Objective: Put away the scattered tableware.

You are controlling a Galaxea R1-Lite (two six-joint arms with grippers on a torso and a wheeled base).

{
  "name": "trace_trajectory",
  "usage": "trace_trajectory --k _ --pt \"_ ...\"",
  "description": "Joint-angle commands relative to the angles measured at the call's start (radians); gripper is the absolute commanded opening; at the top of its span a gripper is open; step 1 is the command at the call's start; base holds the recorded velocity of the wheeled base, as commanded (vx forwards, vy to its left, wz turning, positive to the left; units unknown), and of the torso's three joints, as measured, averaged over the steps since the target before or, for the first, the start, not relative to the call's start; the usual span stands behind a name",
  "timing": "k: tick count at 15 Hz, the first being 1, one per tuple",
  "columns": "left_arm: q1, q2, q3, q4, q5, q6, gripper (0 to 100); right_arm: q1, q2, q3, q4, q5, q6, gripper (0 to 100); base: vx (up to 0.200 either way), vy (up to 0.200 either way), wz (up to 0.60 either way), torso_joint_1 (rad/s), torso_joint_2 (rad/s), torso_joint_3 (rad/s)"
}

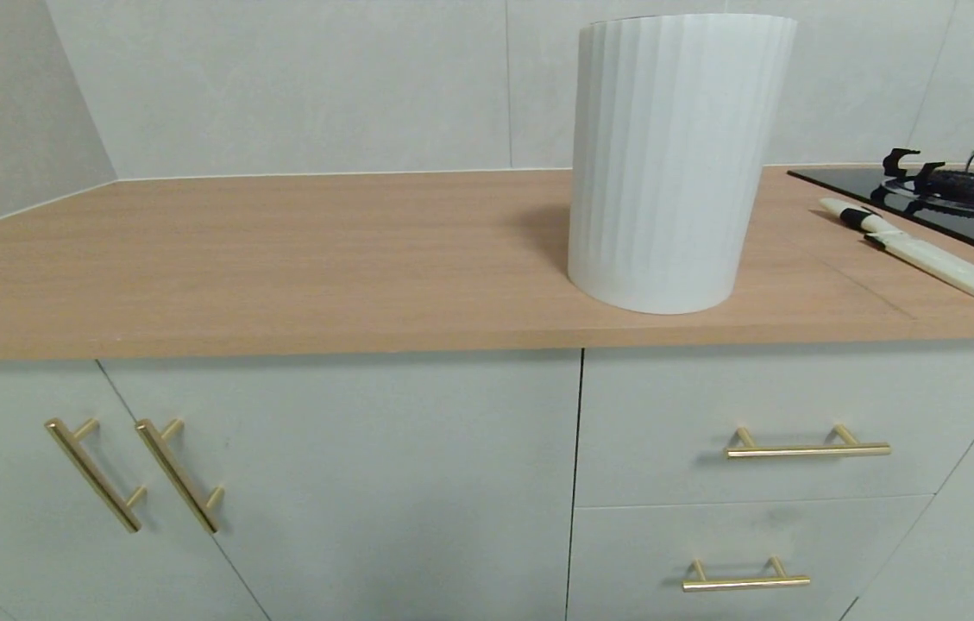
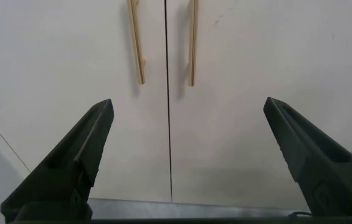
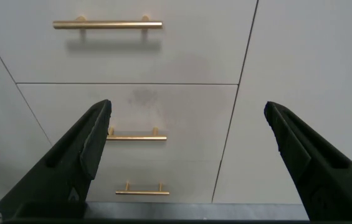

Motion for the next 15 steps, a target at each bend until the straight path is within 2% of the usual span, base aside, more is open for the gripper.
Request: trace_trajectory --k 1,4,15 --pt "0.001 0.002 0.0 -0.001 0.0 0.0 100 0.002 0.002 0.0 0.0 0.0 0.0 100 0.0 -0.2 0.0 0.017 0.0 -0.002" --pt "0.001 0.002 0.0 -0.001 0.0 0.0 100 0.002 0.002 0.0 0.0 0.0 0.0 100 0.0 -0.2 0.0 0.004 0.0 0.006" --pt "0.001 0.002 0.0 -0.001 0.0 -0.002 100 0.002 0.002 0.0 0.0 0.0 -0.002 100 0.0 0.0 0.0 0.0 0.0 0.0"
